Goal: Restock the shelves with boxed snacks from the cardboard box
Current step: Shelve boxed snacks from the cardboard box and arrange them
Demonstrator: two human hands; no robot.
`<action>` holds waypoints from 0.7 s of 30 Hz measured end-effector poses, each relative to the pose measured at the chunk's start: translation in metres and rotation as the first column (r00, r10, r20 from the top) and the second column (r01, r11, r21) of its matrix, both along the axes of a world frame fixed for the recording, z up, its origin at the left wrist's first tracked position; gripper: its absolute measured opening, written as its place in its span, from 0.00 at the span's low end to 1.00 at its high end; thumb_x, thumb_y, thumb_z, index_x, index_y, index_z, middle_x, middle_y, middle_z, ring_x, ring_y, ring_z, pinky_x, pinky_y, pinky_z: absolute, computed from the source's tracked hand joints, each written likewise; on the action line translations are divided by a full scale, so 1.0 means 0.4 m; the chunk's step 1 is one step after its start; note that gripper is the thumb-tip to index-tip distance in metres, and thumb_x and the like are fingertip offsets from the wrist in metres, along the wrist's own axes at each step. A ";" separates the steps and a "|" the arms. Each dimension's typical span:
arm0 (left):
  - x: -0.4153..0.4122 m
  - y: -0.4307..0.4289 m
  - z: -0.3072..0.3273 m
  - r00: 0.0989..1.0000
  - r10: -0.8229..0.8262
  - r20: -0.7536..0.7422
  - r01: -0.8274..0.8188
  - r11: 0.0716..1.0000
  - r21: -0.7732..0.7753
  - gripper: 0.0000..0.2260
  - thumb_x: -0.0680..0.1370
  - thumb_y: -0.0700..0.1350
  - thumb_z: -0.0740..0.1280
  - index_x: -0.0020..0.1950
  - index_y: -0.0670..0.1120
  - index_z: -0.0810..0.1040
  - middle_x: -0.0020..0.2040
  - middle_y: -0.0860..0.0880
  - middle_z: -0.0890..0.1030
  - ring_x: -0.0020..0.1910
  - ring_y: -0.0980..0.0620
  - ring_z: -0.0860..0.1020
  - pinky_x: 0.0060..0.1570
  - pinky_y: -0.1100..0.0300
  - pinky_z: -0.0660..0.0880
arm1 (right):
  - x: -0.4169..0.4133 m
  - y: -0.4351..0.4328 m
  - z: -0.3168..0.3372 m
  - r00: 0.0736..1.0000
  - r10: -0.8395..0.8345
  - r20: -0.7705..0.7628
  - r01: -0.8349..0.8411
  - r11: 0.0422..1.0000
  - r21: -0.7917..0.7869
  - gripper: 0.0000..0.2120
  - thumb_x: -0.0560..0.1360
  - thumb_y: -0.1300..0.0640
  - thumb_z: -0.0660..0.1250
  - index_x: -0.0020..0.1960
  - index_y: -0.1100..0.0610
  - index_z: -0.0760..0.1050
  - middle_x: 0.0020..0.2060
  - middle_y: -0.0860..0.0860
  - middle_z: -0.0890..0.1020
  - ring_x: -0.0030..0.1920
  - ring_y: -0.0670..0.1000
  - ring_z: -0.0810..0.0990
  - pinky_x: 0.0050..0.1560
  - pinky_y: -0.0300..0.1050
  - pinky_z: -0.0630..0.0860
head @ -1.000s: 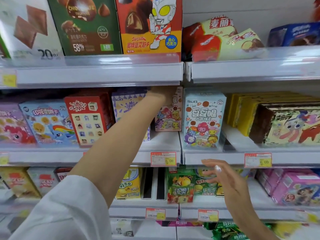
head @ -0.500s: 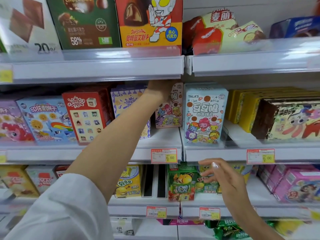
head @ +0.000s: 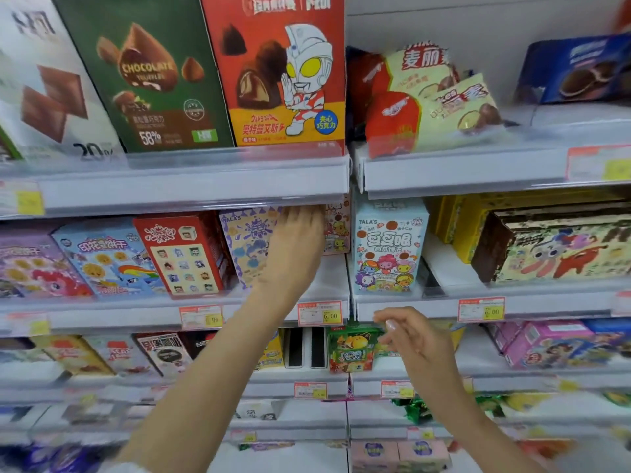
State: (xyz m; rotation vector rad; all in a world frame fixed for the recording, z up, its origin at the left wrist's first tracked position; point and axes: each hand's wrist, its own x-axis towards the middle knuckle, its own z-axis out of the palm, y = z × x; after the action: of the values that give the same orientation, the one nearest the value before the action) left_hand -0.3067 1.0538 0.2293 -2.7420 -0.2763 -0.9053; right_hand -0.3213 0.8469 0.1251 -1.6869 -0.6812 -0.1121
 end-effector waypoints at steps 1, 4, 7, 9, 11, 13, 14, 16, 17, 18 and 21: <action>-0.028 -0.010 -0.023 0.996 -0.064 0.057 0.065 0.998 -0.018 0.19 0.62 0.40 0.77 0.50 0.41 0.77 0.44 0.43 0.79 0.43 0.43 0.78 0.46 0.49 0.75 | -0.005 -0.005 0.011 1.000 -0.007 0.023 0.008 0.998 -0.058 0.10 0.73 0.44 0.57 0.49 0.39 0.76 0.43 0.47 0.81 0.38 0.50 0.80 0.38 0.47 0.77; -0.163 -0.071 -0.113 0.959 -0.249 0.135 0.267 0.953 -0.144 0.19 0.68 0.39 0.72 0.57 0.43 0.73 0.51 0.46 0.79 0.49 0.46 0.75 0.47 0.54 0.72 | -0.025 -0.026 0.036 0.974 -0.025 0.227 0.080 0.968 -0.238 0.10 0.77 0.49 0.56 0.53 0.45 0.76 0.47 0.40 0.77 0.41 0.41 0.78 0.38 0.39 0.75; -0.237 -0.137 -0.181 0.927 -0.362 0.096 0.374 0.891 -0.257 0.15 0.71 0.41 0.66 0.57 0.47 0.70 0.50 0.50 0.79 0.48 0.50 0.74 0.44 0.59 0.67 | -0.042 -0.058 0.050 0.933 -0.084 0.350 0.215 0.909 -0.356 0.10 0.79 0.52 0.55 0.55 0.48 0.74 0.49 0.42 0.77 0.39 0.40 0.77 0.34 0.43 0.76; -0.268 -0.179 -0.217 0.907 -0.418 0.053 0.412 0.853 -0.321 0.14 0.71 0.41 0.67 0.56 0.48 0.71 0.49 0.51 0.78 0.48 0.51 0.73 0.45 0.60 0.66 | -0.059 -0.085 0.048 0.917 -0.130 0.377 0.283 0.878 -0.387 0.10 0.79 0.52 0.55 0.54 0.48 0.73 0.50 0.42 0.77 0.38 0.42 0.77 0.32 0.42 0.76; -0.276 -0.217 -0.244 0.877 -0.480 0.013 0.447 0.804 -0.392 0.18 0.69 0.40 0.72 0.56 0.48 0.72 0.50 0.51 0.77 0.48 0.52 0.72 0.44 0.62 0.68 | -0.085 -0.124 0.041 0.905 -0.193 0.379 0.348 0.848 -0.400 0.09 0.78 0.53 0.55 0.54 0.48 0.72 0.50 0.43 0.77 0.37 0.42 0.76 0.31 0.41 0.74; -0.273 -0.264 -0.269 0.830 -0.557 -0.011 0.507 0.763 -0.401 0.16 0.70 0.41 0.69 0.56 0.49 0.72 0.51 0.52 0.75 0.47 0.52 0.73 0.45 0.61 0.70 | -0.126 -0.176 0.018 0.900 -0.263 0.348 0.398 0.821 -0.410 0.09 0.78 0.53 0.55 0.54 0.48 0.72 0.49 0.44 0.78 0.37 0.43 0.76 0.31 0.39 0.73; -0.266 -0.291 -0.281 0.800 -0.600 -0.022 0.545 0.741 -0.393 0.13 0.71 0.42 0.66 0.55 0.49 0.71 0.51 0.52 0.73 0.47 0.53 0.73 0.46 0.61 0.68 | -0.146 -0.208 0.003 0.891 -0.308 0.333 0.433 0.795 -0.425 0.09 0.77 0.53 0.54 0.53 0.47 0.72 0.48 0.44 0.78 0.37 0.43 0.77 0.30 0.39 0.73; -0.250 -0.358 -0.302 0.737 -0.673 -0.065 0.611 0.703 -0.365 0.09 0.73 0.44 0.60 0.52 0.49 0.70 0.50 0.53 0.72 0.46 0.53 0.71 0.46 0.60 0.65 | -0.187 -0.279 -0.021 0.871 -0.402 0.283 0.491 0.734 -0.469 0.10 0.77 0.52 0.54 0.53 0.45 0.72 0.48 0.43 0.78 0.36 0.44 0.78 0.29 0.40 0.75; -0.240 -0.395 -0.308 0.702 -0.708 -0.082 0.641 0.677 -0.362 0.08 0.72 0.44 0.60 0.51 0.49 0.70 0.49 0.53 0.72 0.46 0.53 0.71 0.46 0.59 0.65 | -0.206 -0.319 -0.031 0.856 -0.447 0.260 0.516 0.704 -0.488 0.10 0.77 0.52 0.54 0.53 0.45 0.72 0.48 0.42 0.78 0.36 0.45 0.77 0.29 0.39 0.75; -0.230 -0.437 -0.313 0.666 -0.740 -0.095 0.668 0.647 -0.367 0.08 0.72 0.44 0.62 0.50 0.49 0.71 0.49 0.53 0.72 0.46 0.53 0.70 0.46 0.59 0.64 | -0.224 -0.361 -0.042 0.836 -0.491 0.246 0.543 0.672 -0.504 0.09 0.76 0.52 0.54 0.52 0.44 0.72 0.47 0.42 0.78 0.37 0.45 0.77 0.30 0.36 0.74; -0.202 -0.589 -0.320 0.552 -0.826 -0.119 0.729 0.547 -0.411 0.11 0.71 0.46 0.61 0.53 0.50 0.71 0.49 0.54 0.72 0.47 0.54 0.71 0.46 0.60 0.65 | -0.267 -0.503 -0.065 0.762 -0.617 0.194 0.606 0.577 -0.547 0.10 0.75 0.51 0.53 0.52 0.43 0.70 0.47 0.40 0.77 0.36 0.44 0.78 0.31 0.36 0.72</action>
State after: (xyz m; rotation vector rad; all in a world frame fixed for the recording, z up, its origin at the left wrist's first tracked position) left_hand -0.3874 0.8184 0.1015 -3.2566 1.0888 -0.5842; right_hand -0.4283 0.6457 0.0992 -2.4824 -0.0518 -0.4171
